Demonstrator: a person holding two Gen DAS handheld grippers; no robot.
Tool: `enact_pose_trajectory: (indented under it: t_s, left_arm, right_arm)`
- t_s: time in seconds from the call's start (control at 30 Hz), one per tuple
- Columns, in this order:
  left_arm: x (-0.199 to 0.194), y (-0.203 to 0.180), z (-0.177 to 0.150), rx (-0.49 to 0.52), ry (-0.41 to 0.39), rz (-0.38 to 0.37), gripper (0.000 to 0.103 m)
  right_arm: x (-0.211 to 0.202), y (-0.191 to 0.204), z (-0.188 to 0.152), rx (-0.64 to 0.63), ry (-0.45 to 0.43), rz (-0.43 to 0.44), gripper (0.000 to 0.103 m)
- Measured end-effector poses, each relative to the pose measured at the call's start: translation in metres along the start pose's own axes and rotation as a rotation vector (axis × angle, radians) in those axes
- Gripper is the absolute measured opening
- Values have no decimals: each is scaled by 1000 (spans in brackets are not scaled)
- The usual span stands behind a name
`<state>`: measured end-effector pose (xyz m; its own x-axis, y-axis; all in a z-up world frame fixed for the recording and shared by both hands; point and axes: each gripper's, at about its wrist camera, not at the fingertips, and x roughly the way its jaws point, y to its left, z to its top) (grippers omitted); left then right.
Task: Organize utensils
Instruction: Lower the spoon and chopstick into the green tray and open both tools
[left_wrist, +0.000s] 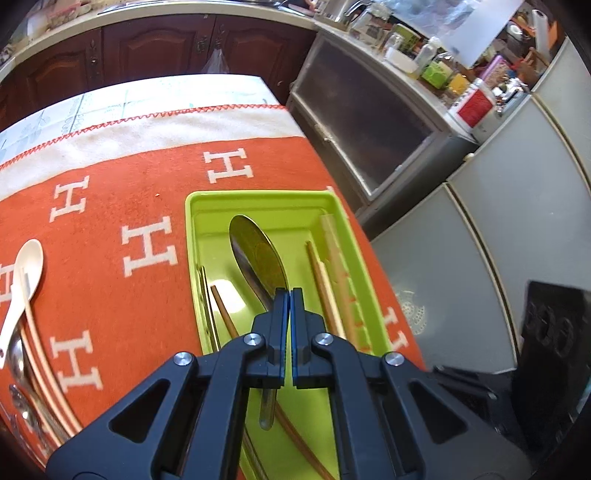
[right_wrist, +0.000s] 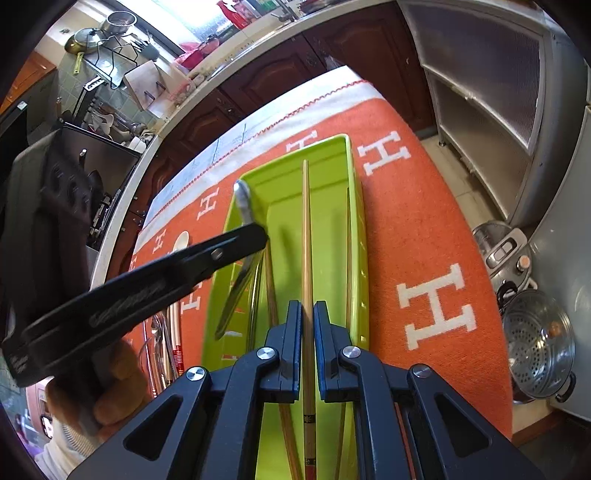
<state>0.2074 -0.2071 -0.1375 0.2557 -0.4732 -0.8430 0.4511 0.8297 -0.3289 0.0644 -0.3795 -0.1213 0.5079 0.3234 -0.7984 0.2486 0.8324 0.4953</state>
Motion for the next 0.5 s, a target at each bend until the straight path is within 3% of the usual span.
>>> enact_pose_trajectory:
  t_s: [0.2,0.5]
  left_arm:
    - [16,9,7,-24,20,39,0]
    - [-31,1,-12,17,-25,97,0]
  right_arm:
    - [11,6,4,-21,-2,-44,10]
    - [-7,16,-9,-54,-38,-101,11]
